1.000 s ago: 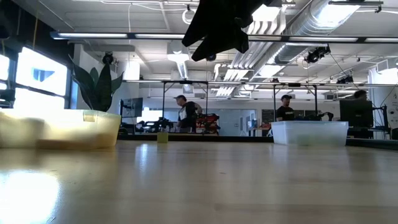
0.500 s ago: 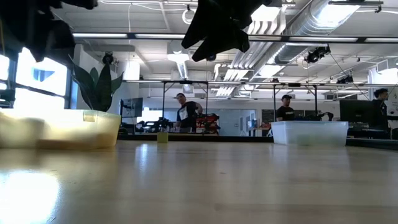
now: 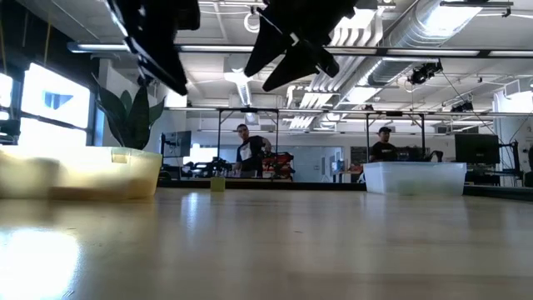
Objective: Sort & place blocks by color
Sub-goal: Put the green block into the white bin
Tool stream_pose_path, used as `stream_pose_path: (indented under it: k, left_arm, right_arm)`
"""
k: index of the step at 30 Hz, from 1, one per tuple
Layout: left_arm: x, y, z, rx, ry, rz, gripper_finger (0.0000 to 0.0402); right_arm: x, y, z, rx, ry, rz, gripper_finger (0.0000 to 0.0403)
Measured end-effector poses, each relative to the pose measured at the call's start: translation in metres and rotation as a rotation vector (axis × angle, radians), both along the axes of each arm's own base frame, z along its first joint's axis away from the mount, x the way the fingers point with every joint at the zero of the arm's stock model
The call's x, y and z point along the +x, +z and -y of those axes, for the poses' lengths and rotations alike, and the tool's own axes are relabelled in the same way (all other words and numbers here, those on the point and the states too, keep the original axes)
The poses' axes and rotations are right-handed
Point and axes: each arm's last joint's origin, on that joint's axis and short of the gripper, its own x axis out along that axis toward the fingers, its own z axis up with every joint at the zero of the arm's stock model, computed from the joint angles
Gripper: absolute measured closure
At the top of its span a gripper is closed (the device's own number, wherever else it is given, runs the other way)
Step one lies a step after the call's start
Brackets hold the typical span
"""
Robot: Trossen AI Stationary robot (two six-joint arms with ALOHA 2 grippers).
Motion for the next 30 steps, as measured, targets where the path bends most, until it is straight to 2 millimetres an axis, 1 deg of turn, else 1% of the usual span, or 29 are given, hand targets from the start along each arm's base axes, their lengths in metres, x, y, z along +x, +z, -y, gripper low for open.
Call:
stream_pose_path:
  k: [7, 12, 17, 21, 26, 28, 30]
  left_arm:
    - [0.005, 0.01, -0.041, 0.129, 0.029, 0.126, 0.024]
    - [0.002, 0.016, -0.069, 0.218, 0.056, 0.181, 0.0221]
    - [-0.009, 0.022, -0.101, 0.312, 0.111, 0.162, 0.019]
    - [-0.02, 0.039, -0.127, 0.384, 0.182, 0.178, 0.0169]
    - [-0.029, 0.06, -0.156, 0.432, 0.263, 0.205, 0.0166]
    - [-0.03, 0.062, -0.166, 0.45, 0.273, 0.193, 0.0167]
    - [-0.03, 0.059, -0.176, 0.454, 0.283, 0.166, 0.0168]
  right_arm:
    - [0.003, 0.0, 0.021, -0.031, -0.027, -0.014, 0.0212]
    - [0.004, 0.0, 0.044, -0.097, -0.024, -0.047, 0.0212]
    - [0.004, 0.0, 0.076, -0.102, -0.084, -0.059, 0.0212]
    - [0.002, -0.001, 0.107, -0.05, -0.097, -0.065, 0.0212]
    - [-0.004, -0.001, 0.144, -0.039, -0.101, -0.083, 0.0212]
    - [-0.007, -0.001, 0.157, -0.032, -0.117, -0.085, 0.0212]
    - [-0.01, -0.001, 0.167, -0.022, -0.119, -0.086, 0.0212]
